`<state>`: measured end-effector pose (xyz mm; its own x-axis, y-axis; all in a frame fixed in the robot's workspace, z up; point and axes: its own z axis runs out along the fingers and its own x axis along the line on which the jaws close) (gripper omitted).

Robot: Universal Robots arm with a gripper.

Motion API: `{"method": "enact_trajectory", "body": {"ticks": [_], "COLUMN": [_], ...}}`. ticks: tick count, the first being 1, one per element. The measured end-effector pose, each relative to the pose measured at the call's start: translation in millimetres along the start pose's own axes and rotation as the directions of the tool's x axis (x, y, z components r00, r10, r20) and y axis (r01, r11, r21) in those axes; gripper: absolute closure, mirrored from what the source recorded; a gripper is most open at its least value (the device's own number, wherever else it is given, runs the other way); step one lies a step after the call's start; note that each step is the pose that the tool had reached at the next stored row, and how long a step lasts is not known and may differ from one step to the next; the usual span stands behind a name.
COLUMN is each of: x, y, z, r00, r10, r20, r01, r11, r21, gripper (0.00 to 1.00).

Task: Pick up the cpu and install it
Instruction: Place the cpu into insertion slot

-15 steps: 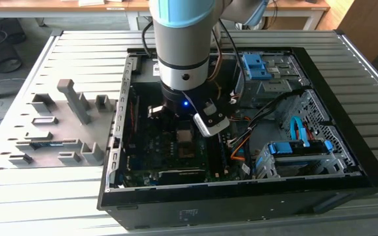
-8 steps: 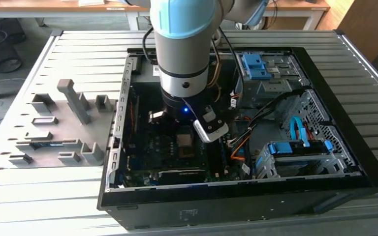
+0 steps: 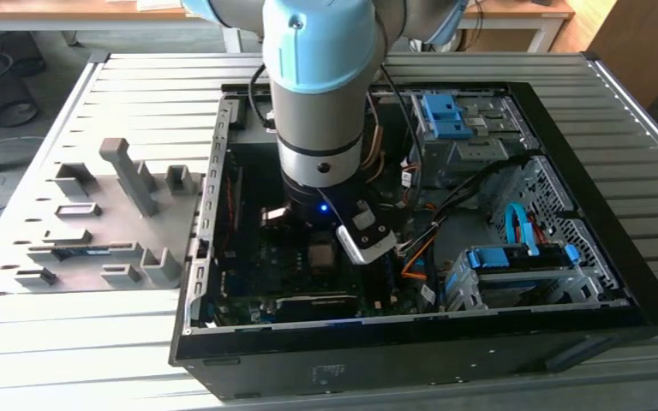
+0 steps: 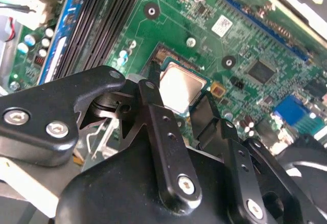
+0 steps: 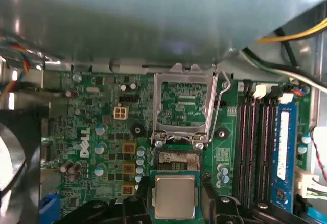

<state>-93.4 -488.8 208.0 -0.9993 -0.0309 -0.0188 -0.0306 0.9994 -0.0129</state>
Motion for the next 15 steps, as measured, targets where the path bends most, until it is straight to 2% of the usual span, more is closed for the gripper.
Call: {"method": "enact_trajectory", "body": {"ticks": [4, 11, 15], "x": [0.2, 0.4, 0.3], "y": [-3.5, -3.8, 1.8], "z": [6.5, 15.6, 19.5], "r00": [1.0, 1.0, 0.9999], "r10": [0.0, 0.002, 0.011], "r20": [0.0, 0.0, -0.0006], "r01": [0.0, -0.002, -0.011], "r11": [1.0, 1.0, 0.9999], "r21": [0.0002, 0.0015, 0.0026], "gripper": [0.53, 0.53, 0.53]}}
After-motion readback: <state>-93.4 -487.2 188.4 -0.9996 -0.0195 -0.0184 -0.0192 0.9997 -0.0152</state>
